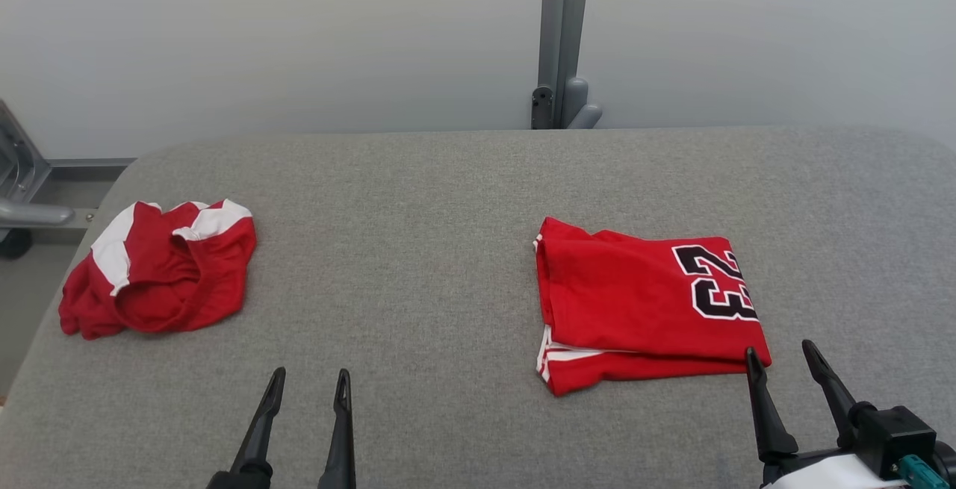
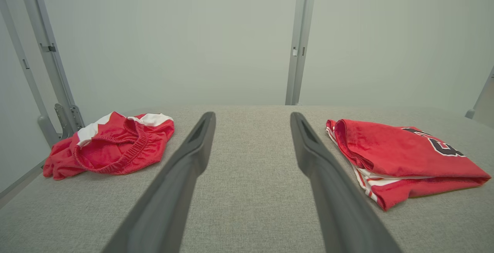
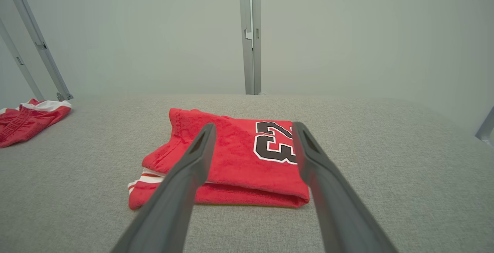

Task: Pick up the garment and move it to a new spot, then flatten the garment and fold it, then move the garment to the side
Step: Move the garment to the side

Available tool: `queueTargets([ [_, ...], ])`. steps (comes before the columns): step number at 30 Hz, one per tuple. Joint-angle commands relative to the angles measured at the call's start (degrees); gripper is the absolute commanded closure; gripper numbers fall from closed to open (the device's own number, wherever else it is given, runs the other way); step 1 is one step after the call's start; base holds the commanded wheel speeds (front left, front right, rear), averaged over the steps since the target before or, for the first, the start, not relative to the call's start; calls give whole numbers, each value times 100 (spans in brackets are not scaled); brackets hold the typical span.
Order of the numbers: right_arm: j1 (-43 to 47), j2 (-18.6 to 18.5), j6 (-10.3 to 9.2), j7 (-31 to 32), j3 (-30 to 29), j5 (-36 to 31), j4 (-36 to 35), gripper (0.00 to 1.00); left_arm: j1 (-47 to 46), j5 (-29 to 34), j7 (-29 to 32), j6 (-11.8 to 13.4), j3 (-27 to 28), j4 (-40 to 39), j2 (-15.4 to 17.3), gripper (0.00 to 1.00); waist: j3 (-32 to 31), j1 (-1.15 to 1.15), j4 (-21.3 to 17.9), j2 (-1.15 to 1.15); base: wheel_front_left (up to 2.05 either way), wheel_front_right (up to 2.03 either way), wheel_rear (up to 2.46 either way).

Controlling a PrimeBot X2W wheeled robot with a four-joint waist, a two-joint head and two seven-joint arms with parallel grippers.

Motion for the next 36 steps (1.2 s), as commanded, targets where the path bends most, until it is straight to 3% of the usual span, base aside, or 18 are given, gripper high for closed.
queueTargets([
  [1, 31, -10, -2, -22, -7, -29, -3, 0, 57, 28, -20, -26, 16, -11, 7, 0, 8, 0, -1, 0, 0, 0, 0],
  [14, -70, -21, -2, -23, 75, 131, 134, 0, -99, 81, -20, -102, -85, 31, 8, 0, 43, 0, 109, 0, 0, 0, 0],
  [24, -859, -328, -2, -23, 333, 392, 948, 0, -329, 139, -19, -136, -215, -91, 8, 0, 358, 0, 288, 0, 0, 0, 0],
  [36, -2389, -1012, -2, -23, 580, 2168, 2822, 0, -825, 50, -20, -266, -403, -130, 8, 0, 1111, 0, 496, 0, 0, 0, 0],
])
